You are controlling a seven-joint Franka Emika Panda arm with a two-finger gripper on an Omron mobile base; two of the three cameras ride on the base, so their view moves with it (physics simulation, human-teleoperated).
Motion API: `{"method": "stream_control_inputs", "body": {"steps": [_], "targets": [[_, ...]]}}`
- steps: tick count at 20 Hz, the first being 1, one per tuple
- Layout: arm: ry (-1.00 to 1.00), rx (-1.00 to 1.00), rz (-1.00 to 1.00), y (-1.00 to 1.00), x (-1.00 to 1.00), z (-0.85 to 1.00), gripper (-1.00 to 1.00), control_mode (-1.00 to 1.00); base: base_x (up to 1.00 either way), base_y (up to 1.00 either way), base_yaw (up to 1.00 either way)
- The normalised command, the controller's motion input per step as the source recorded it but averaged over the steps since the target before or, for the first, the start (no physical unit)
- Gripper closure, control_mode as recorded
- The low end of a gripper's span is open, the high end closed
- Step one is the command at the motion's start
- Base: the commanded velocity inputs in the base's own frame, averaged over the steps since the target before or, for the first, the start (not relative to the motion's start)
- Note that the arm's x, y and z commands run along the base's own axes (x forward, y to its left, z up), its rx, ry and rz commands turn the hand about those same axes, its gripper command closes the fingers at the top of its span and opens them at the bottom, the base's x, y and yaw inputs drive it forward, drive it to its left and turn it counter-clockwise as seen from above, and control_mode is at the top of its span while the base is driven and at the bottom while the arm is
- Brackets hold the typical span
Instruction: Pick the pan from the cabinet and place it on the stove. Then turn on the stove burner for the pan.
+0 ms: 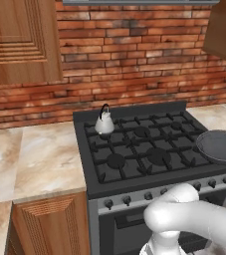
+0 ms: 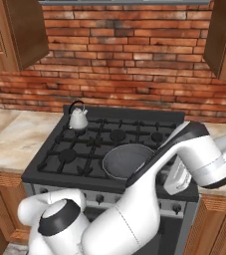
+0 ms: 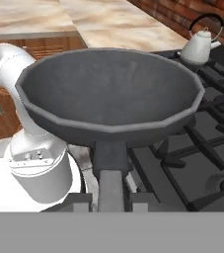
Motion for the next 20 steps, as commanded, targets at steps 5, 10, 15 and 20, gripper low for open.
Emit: {"method": "stream_control_inputs", "body": {"steps": [5,10,15,20], "targets": [[0.08,0.02,0.00,-0.05,0.25,-0.21,1.00,-1.00,0.00,0.00,0.00],[0.00,0.02,0.00,0.00,0.19,-0.30,1.00,-1.00,0.00,0.00,0.00],[-0.07,0.01,-0.04,-0.02,0.11,-0.31,1.00,-1.00,0.00,0.00,0.00],[-0.09,0.00,-0.15,-0.04,0.09,-0.25,1.00,-1.00,0.00,0.00,0.00]]}}
